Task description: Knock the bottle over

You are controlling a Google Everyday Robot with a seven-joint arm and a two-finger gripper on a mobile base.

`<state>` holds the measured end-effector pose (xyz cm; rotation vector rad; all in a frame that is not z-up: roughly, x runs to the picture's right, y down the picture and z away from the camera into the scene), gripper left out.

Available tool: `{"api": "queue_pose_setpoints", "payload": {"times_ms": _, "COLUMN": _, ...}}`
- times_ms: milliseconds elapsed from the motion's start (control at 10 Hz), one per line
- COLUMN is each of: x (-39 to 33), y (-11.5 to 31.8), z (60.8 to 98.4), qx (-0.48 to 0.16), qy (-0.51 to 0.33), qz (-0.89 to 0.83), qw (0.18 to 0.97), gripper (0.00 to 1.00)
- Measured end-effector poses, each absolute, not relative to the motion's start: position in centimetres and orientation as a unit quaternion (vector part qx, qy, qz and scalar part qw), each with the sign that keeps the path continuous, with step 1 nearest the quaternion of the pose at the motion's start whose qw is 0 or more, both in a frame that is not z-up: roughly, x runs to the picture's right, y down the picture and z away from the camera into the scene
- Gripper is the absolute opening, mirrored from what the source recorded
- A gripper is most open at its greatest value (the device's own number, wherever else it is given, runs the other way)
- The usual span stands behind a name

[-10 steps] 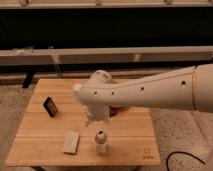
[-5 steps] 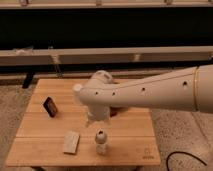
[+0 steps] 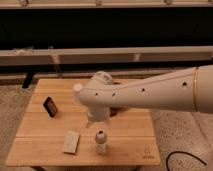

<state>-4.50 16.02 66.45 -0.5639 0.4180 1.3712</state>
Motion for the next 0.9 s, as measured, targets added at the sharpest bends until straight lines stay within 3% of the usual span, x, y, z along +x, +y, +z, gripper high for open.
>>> {"api": "queue_pose_setpoints", "payload": {"times_ms": 900, "x": -7.3, "y": 21.4, "z": 63.0, "qx": -0.3, "qy": 0.216, "qz": 0.574, "qw": 0.731, "gripper": 0.65}}
